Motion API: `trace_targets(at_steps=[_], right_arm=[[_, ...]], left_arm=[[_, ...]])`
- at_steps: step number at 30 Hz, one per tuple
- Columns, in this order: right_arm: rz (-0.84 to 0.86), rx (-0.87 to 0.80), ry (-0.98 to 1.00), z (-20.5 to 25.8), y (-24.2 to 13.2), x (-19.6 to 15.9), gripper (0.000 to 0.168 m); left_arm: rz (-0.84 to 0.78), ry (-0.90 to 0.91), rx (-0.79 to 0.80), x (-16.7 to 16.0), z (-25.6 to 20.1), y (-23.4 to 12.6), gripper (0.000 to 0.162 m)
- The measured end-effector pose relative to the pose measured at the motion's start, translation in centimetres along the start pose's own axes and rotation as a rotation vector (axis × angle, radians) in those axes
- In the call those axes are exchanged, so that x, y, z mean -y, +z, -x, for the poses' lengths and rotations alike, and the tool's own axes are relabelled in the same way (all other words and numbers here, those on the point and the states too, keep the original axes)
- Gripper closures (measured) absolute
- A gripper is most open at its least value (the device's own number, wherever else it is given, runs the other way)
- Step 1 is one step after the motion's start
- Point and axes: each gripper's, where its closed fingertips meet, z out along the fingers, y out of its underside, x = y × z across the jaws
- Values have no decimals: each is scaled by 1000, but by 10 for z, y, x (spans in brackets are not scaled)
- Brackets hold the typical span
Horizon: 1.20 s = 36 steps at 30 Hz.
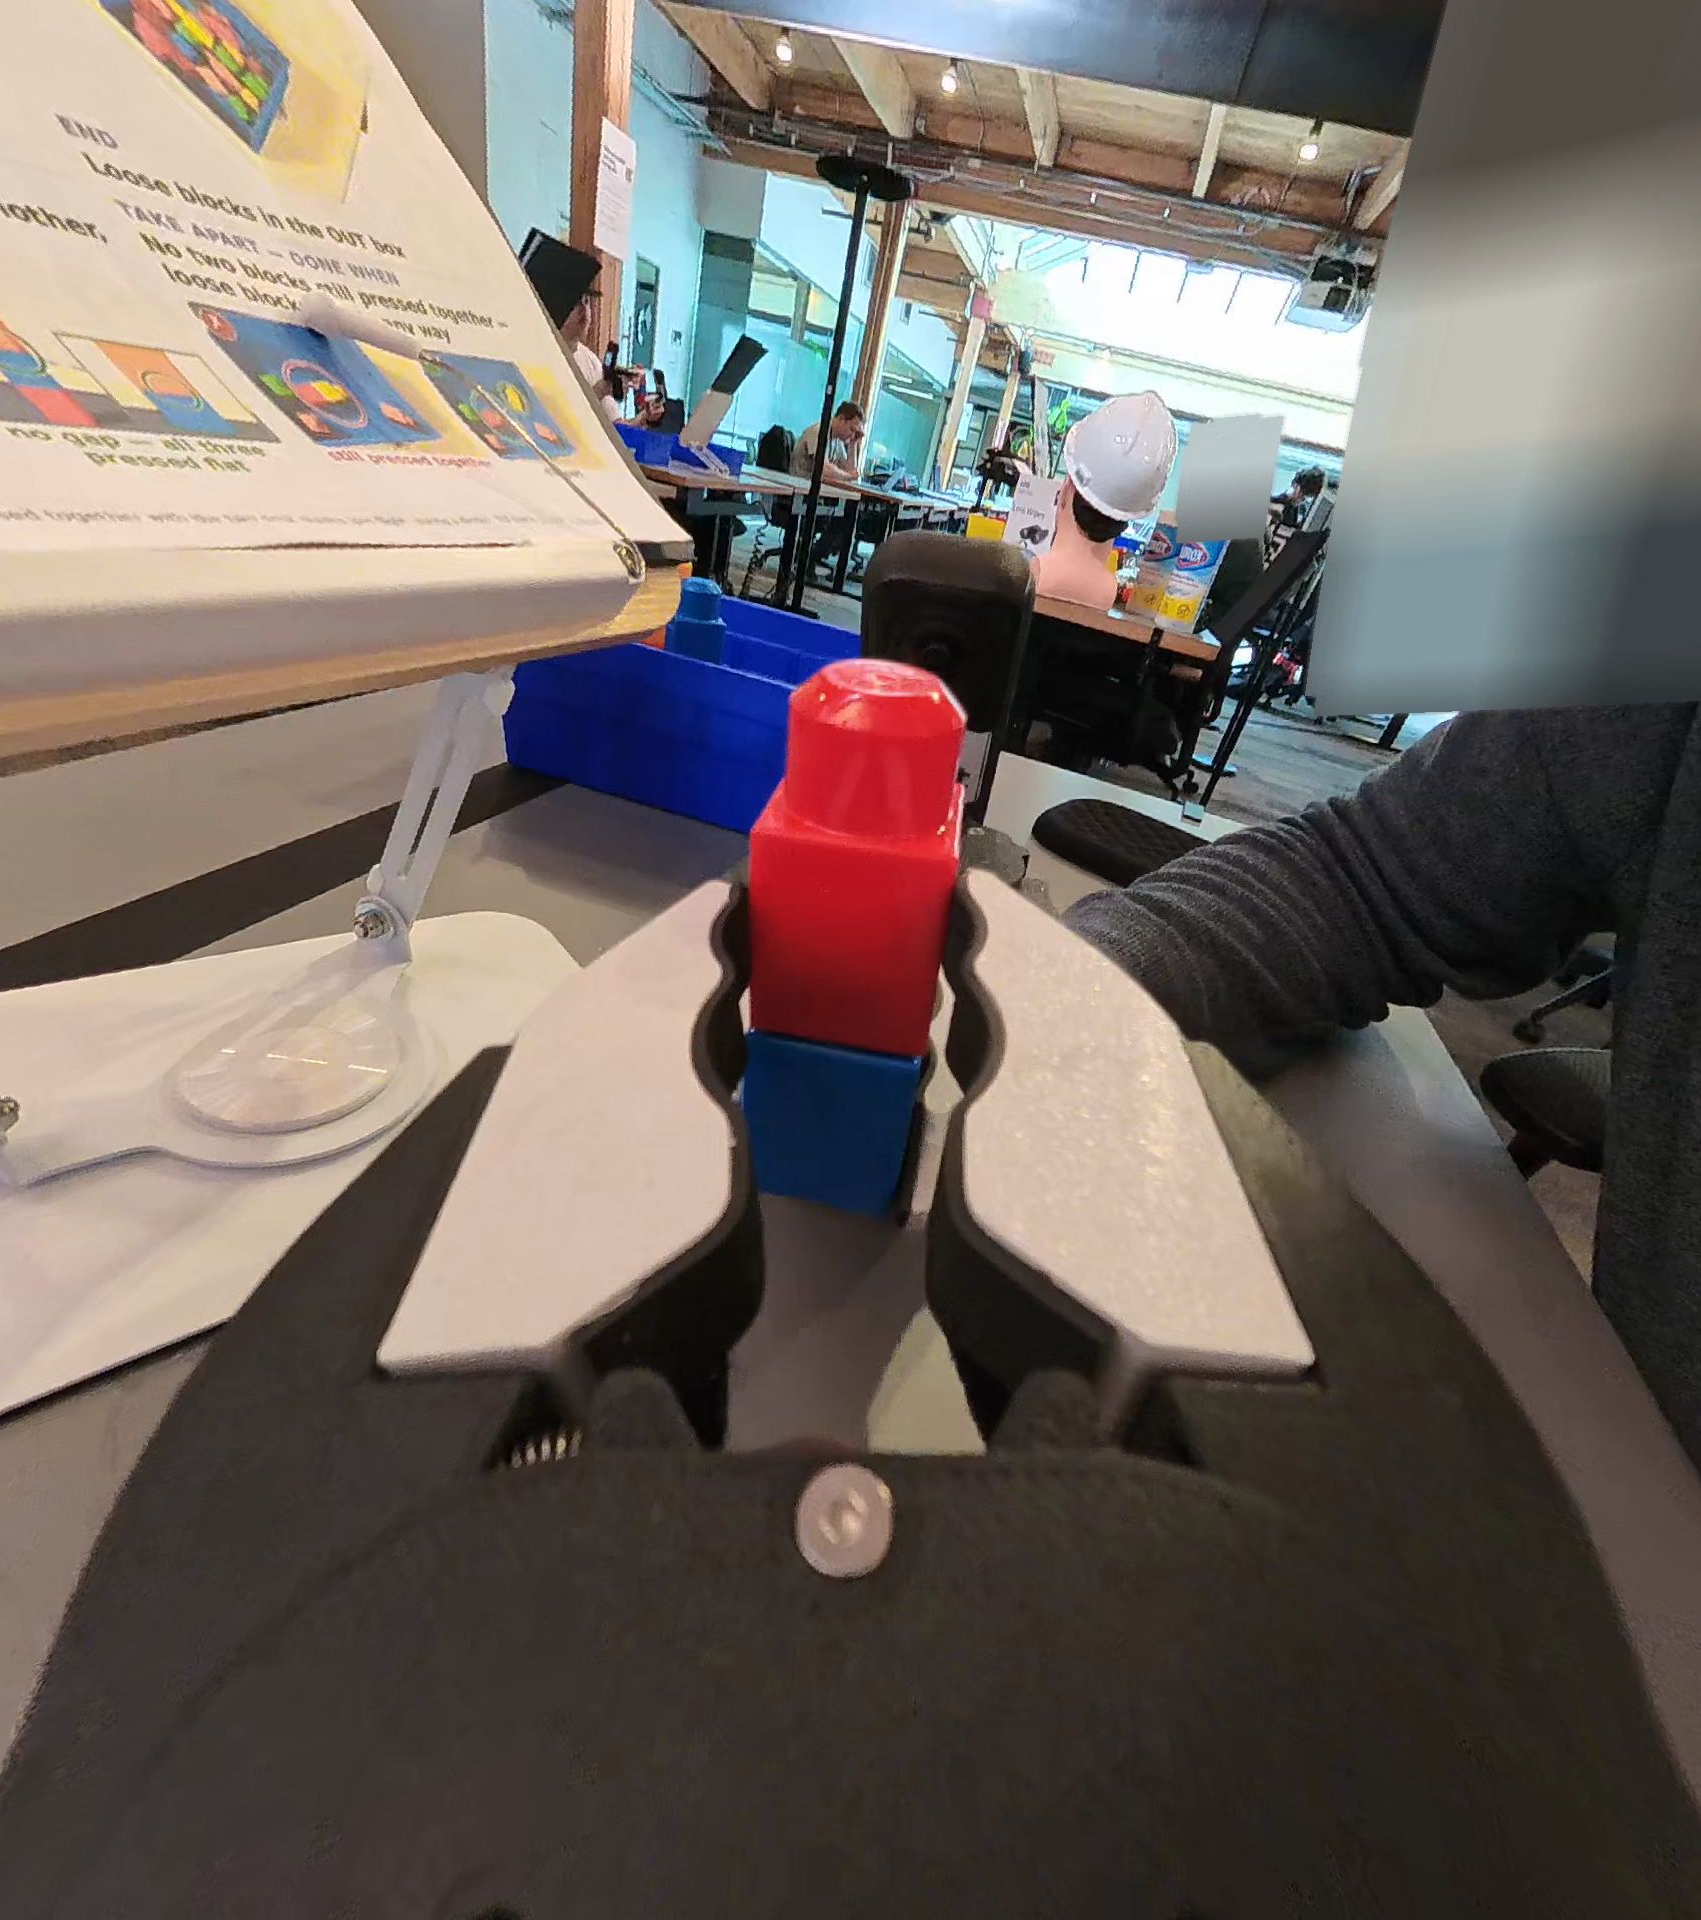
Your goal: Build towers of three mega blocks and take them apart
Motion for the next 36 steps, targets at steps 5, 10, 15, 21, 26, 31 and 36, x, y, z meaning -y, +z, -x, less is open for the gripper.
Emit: trace_targets(at_steps=[5, 10, 15, 21, 26, 31, 36], right_arm=[[13, 5, -2, 1, 1, -2, 134], [20, 13, -5, 2, 1, -3, 134], [29, 15, -8, 3, 2, -4, 134], [38, 18, -13, 4, 2, -5, 134], [26, 28, -14, 5, 2, -3, 134], [26, 41, -9, 6, 2, -3, 133], [38, 48, -14, 8, 3, -5, 134]], left_arm=[[46, 27, 5, -3, -1, -1, 126], [86, 52, -4, -6, -2, -3, 127], [109, 66, -7, -8, -2, -5, 127], [122, 66, -21, -10, -3, -6, 127], [116, 50, -36, -8, -4, -7, 127], [121, 43, -45, -9, -5, -3, 116], [119, 56, -50, -5, -7, 0, 126]])
